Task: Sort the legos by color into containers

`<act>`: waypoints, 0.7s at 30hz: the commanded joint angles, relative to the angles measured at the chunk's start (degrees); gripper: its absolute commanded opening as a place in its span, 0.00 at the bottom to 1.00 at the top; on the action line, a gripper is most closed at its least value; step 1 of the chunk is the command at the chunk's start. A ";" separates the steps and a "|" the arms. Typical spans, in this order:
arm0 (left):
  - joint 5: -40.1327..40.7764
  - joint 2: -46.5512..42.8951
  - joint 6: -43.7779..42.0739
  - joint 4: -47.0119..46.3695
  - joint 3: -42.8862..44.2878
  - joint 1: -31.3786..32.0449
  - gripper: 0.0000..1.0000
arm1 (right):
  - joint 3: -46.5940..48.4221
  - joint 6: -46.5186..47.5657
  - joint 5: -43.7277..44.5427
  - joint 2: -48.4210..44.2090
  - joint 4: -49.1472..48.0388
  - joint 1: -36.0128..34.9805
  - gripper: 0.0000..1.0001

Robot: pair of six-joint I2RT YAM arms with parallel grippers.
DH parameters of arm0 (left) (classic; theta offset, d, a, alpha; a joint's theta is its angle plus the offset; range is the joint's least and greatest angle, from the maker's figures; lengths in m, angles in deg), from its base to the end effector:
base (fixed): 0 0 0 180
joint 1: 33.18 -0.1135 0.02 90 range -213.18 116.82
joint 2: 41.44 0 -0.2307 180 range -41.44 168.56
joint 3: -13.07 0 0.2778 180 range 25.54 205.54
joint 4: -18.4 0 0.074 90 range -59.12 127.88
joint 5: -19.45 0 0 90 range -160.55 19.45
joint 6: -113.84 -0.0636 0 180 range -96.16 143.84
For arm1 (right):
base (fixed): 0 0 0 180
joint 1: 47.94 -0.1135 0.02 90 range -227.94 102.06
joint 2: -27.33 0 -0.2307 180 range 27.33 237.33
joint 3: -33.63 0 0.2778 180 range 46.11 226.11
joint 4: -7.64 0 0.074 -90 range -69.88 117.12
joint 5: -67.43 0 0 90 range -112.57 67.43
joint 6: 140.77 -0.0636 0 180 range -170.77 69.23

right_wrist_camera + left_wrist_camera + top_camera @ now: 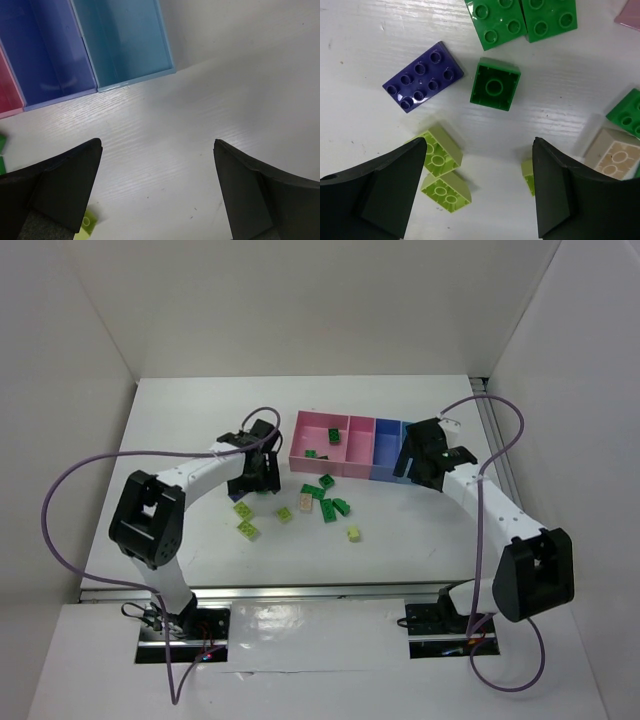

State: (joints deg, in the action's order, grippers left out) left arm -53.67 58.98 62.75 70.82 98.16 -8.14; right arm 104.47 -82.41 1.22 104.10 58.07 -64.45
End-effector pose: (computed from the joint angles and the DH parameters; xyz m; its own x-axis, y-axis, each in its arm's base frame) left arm 0.3527 -0.1444 0.1421 -0.8443 -0.2690 -0.4634 -0.2891 0.9569 -0.0287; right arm 0.3110 0.0654 0.1993 -0.7036 0.2921 -0.6478 0.3797 0.9251 0.0047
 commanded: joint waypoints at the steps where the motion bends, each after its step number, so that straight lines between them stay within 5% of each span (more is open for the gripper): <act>1: 1.05 1.43 -1.83 -6.54 -0.98 -0.42 0.89 | 0.69 0.00 0.03 0.83 -1.92 -0.63 1.00; 16: -0.89 12.52 -3.50 -4.96 8.24 -2.01 0.59 | 0.43 1.05 1.51 2.15 -0.78 -0.63 1.00; 21: -0.89 12.52 -3.50 -3.21 10.08 -2.01 0.38 | 1.05 1.05 0.91 2.68 -0.78 -0.63 1.00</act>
State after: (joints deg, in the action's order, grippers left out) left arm -54.35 71.15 59.98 65.79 105.59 -9.78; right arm 104.47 -81.82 0.98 106.79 57.98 -64.58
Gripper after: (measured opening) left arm 0.416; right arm 0.999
